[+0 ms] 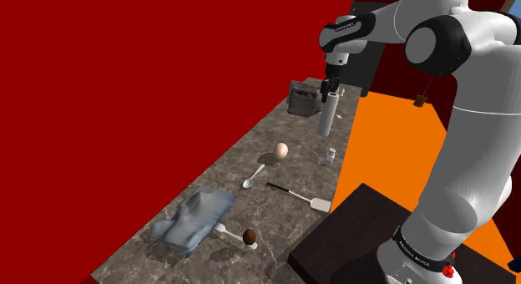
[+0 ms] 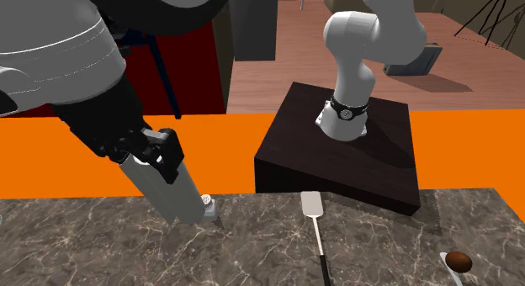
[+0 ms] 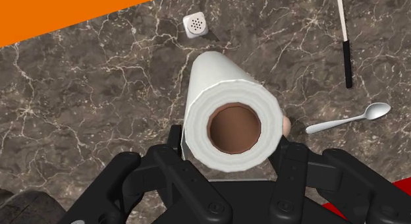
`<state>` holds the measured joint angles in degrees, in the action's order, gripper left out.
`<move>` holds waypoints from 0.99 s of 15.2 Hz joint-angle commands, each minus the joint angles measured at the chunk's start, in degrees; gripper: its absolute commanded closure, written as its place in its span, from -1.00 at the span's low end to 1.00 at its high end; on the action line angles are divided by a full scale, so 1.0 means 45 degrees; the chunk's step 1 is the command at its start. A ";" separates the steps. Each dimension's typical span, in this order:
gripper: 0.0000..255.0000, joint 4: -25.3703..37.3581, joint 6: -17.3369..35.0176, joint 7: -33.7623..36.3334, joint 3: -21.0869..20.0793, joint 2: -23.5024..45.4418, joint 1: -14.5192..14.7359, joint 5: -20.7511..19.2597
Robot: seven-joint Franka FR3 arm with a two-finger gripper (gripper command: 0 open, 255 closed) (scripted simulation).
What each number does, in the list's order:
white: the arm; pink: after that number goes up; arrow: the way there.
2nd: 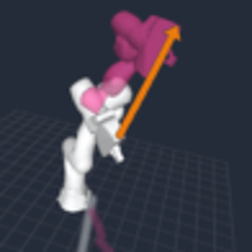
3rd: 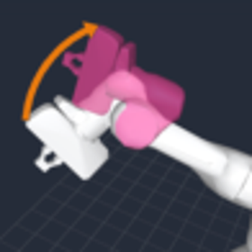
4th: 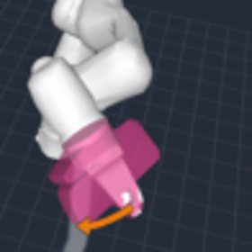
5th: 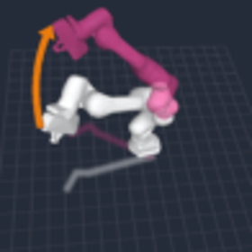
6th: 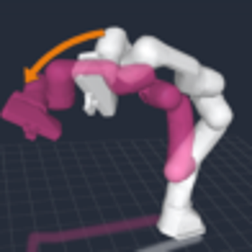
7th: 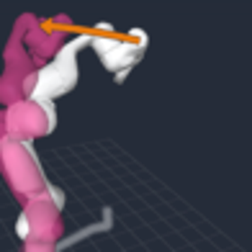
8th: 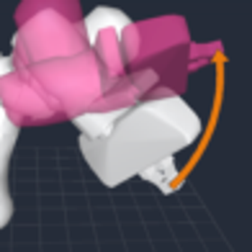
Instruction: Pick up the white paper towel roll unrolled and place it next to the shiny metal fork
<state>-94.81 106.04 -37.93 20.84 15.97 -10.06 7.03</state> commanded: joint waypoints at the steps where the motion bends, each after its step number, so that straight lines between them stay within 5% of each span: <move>1: 1.00 0.0339 -0.0350 0.0036 0.0002 -0.0009 -0.0003 -0.0014; 15: 1.00 0.2664 -0.2722 0.0144 0.0066 -0.0066 -0.0118 -0.0076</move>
<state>-83.47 94.74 -37.38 21.11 15.97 -10.61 6.81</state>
